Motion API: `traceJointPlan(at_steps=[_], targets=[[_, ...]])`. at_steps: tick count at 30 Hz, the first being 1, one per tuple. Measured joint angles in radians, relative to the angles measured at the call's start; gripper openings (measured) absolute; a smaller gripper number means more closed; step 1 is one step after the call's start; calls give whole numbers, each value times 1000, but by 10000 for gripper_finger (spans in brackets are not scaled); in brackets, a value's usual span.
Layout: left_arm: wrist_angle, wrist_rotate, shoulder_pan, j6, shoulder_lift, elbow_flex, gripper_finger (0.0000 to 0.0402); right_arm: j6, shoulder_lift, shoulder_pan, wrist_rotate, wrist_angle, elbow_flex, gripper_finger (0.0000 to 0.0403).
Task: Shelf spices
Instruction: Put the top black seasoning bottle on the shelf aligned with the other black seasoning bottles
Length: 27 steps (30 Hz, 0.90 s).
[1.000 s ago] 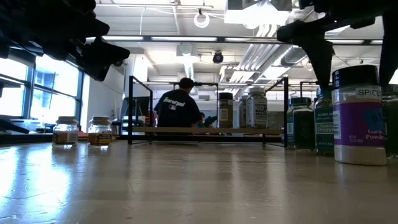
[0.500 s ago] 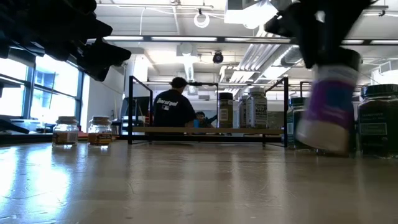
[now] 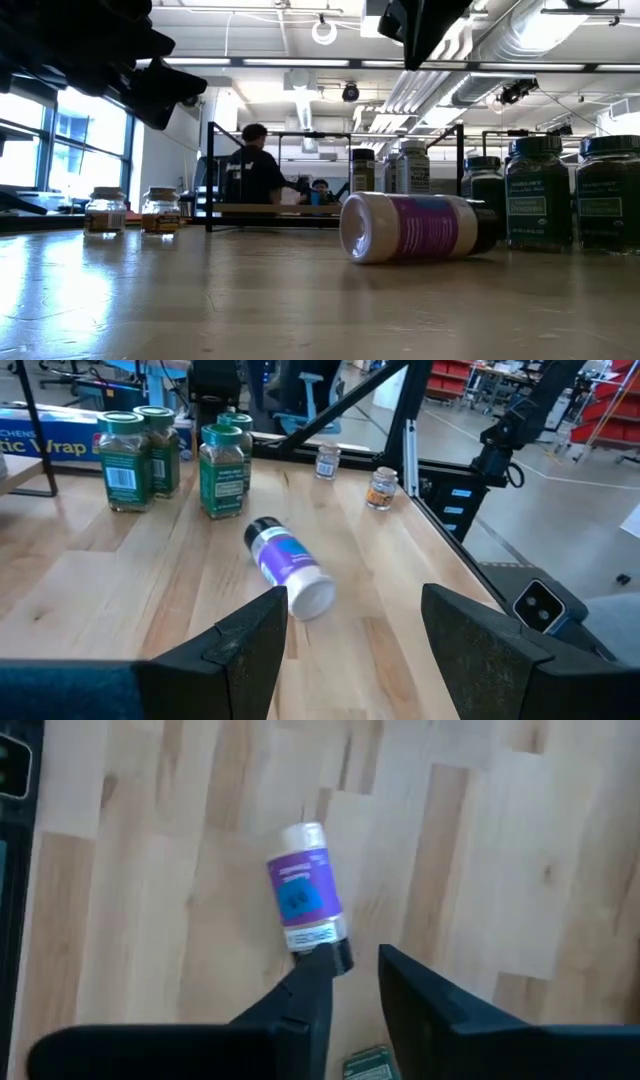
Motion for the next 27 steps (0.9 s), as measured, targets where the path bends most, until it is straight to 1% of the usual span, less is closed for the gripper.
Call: traceJointPlan(at_steps=[3,7,10,13,15,17,20,25,27], targets=[[-6,0,-4,0,0,0,227,-3,39,17,-8,10,0,122],[-9,0,-4,0,0,0,227,-40,121,34,-10,12,0,201],[-10,0,-4,0,0,0,227,-90,189,34,-41,-29,0,261],[-12,0,-4,-1,0,0,227,-98,248,33,-83,-70,0,301],[-12,0,-4,0,0,0,227,-96,284,37,-76,-93,0,313],[-12,0,-4,0,0,0,227,-89,315,51,-29,-111,0,317],[-12,0,-4,0,0,0,227,-89,344,69,-2,-96,0,318],[-12,1,-4,0,0,-1,227,-31,393,90,-21,-88,0,316],[-10,0,-4,0,0,-1,227,-2,407,92,-29,-93,0,305]])
